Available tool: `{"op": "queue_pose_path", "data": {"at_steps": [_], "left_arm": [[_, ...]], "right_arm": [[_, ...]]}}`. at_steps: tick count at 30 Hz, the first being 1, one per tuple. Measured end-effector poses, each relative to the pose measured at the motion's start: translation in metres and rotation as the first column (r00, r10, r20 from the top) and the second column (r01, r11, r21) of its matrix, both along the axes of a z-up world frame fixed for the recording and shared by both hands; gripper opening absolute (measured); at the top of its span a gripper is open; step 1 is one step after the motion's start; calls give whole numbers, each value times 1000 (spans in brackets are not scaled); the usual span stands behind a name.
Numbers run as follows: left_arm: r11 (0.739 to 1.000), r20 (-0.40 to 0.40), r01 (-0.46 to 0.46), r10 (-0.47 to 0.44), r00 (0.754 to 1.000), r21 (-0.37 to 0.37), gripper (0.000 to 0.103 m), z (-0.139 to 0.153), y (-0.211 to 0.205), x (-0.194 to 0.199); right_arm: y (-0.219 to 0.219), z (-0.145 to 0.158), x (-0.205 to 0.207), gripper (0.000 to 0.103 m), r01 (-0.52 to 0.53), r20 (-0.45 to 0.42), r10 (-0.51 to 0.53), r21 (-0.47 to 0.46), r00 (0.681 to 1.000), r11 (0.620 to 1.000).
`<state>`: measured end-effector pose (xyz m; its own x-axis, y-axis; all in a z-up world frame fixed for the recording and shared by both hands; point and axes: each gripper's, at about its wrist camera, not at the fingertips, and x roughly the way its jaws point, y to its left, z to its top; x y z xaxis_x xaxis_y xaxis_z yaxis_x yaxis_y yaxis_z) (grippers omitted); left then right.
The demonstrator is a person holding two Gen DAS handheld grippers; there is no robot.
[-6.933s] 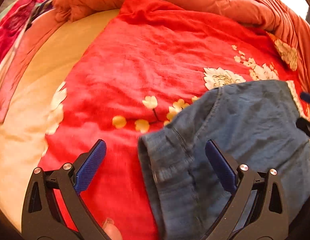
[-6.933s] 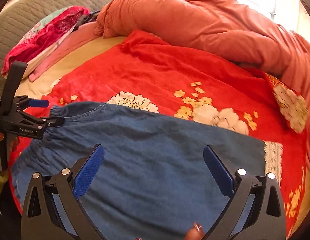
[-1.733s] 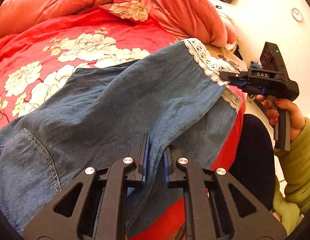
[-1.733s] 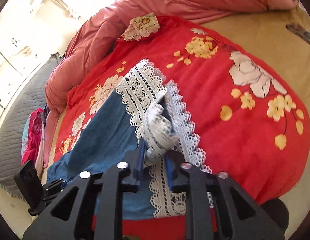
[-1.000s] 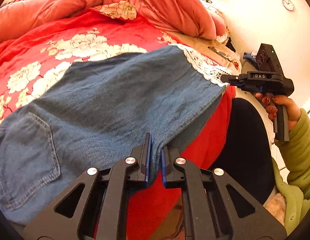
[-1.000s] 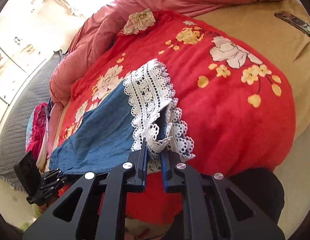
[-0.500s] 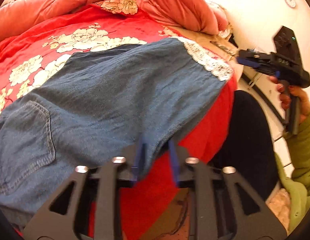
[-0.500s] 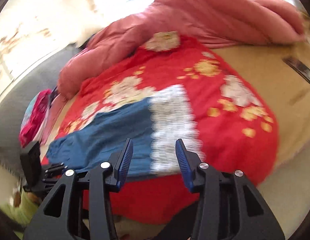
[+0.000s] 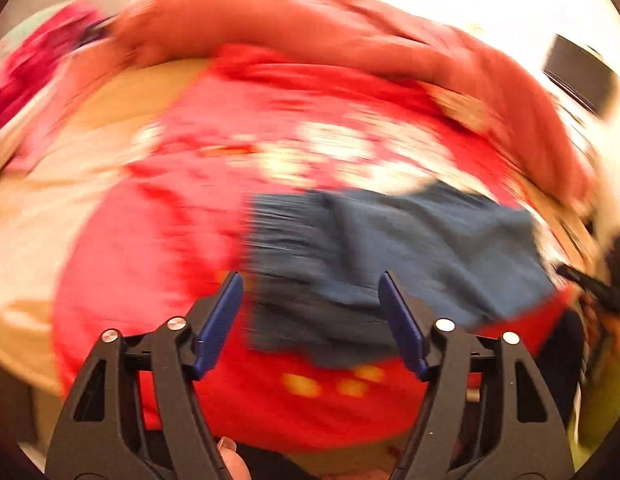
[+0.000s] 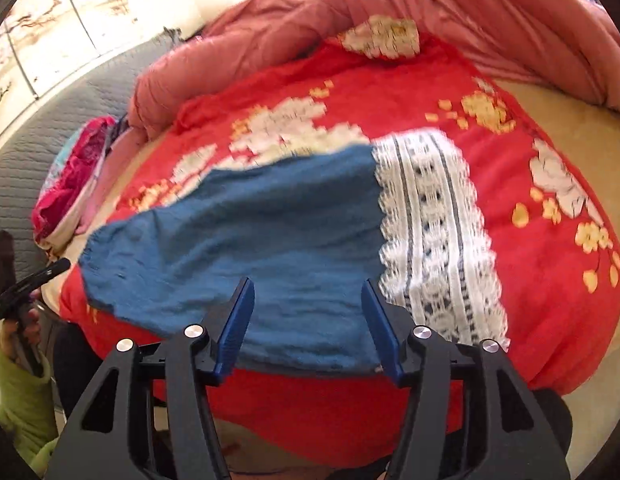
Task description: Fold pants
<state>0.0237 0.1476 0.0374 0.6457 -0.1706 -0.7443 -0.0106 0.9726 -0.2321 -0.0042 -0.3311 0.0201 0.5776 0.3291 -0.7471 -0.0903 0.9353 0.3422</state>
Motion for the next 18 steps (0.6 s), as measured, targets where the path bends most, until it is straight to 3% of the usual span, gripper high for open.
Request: {"op": "queue_pose_path", "data": {"at_steps": [3, 6, 7, 8, 15, 18], "left_arm": [[996, -65, -89, 88, 994, -8, 71, -17, 19, 25], [994, -112, -68, 58, 992, -90, 70, -30, 13, 44], [993, -116, -49, 37, 993, -103, 57, -32, 7, 48], [995, -127, -43, 31, 991, -87, 35, -36, 1, 52], [995, -90, -20, 29, 996, 98, 31, -26, -7, 21], [997, -120, -18, 28, 992, 79, 35, -45, -3, 25]], "right_arm": [[7, 5, 10, 59, -23, 9, 23, -4, 1000, 1000], [16, 5, 19, 59, -45, 7, 45, -23, 999, 999], [19, 4, 24, 59, -46, 0, 46, -40, 999, 998], [20, 2, 27, 59, -48, -7, 48, -49, 999, 998], [8, -24, 32, 59, -14, -132, 5, -67, 991, 998], [6, -30, 30, 62, -13, -128, 7, -46, 992, 999]]}}
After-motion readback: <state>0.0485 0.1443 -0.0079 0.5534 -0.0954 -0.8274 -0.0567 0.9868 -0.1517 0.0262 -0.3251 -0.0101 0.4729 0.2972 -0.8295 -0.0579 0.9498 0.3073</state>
